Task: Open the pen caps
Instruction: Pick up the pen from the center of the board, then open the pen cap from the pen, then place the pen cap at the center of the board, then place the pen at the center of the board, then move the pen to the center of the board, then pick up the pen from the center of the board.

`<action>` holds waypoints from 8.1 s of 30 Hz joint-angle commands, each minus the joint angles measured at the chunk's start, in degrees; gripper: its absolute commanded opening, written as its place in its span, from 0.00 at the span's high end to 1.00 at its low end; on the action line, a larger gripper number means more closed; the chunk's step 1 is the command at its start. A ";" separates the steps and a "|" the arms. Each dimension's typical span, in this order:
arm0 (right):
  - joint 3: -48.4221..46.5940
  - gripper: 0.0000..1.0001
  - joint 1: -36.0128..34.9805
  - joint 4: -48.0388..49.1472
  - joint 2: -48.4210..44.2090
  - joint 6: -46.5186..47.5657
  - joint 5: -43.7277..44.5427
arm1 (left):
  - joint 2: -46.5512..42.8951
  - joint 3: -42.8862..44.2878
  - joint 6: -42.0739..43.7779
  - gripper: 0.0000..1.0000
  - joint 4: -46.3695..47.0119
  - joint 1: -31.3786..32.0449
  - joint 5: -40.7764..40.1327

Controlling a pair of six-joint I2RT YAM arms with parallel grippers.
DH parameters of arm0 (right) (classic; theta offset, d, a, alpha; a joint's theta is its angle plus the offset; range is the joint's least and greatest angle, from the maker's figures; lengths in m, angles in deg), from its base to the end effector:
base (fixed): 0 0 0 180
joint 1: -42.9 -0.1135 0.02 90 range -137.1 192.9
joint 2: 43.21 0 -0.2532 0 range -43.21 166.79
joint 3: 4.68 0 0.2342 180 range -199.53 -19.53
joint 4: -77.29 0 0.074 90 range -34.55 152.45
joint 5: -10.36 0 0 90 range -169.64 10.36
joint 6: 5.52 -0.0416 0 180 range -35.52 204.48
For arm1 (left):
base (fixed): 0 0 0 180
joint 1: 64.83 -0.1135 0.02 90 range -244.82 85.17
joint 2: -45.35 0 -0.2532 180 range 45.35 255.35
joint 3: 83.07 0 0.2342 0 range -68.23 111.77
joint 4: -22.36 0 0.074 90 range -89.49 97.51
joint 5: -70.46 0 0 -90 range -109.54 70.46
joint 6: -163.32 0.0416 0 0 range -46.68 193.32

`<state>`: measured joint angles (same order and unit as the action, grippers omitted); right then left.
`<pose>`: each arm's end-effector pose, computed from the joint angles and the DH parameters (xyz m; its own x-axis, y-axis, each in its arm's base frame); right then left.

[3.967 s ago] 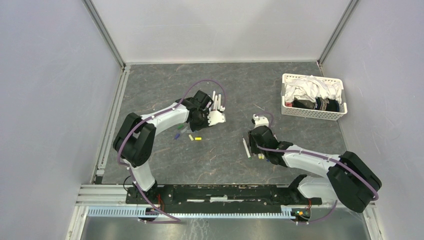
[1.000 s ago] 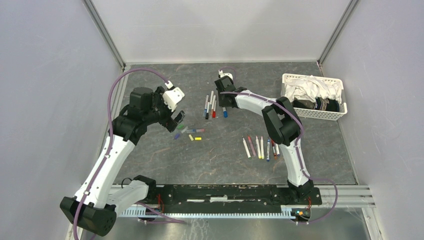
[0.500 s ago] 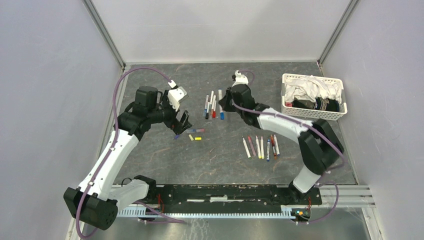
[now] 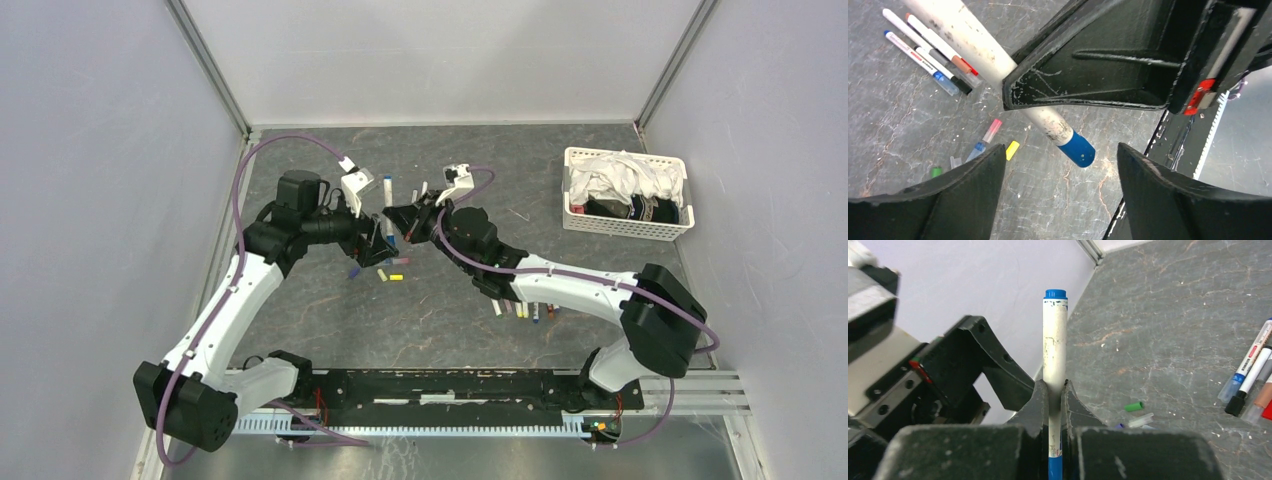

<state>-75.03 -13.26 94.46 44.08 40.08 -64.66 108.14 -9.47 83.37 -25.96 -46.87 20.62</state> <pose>0.2018 0.2816 0.2986 -0.4591 0.5290 -0.7137 -0.4720 0.5354 0.7004 0.1993 -0.0928 0.3182 -0.4443 0.2842 -0.8496 0.8123 0.5278 -0.2482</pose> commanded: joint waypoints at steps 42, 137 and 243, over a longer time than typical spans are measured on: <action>-15.92 0.20 12.47 -39.21 1.42 10.58 -50.87 | -7.59 -2.28 68.02 0.98 -29.51 3.69 -11.45; 23.37 0.67 26.03 -48.95 -19.17 21.97 0.66 | 15.96 14.25 28.29 0.00 -11.05 8.74 -27.93; -18.19 1.00 17.32 -47.32 13.90 13.25 0.39 | 1.27 5.93 10.35 0.00 -8.63 2.96 -20.17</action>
<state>-96.87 4.01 41.89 70.33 59.53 -65.32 110.13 -5.93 99.78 -36.08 -43.81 -5.08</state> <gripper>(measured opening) 0.022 0.996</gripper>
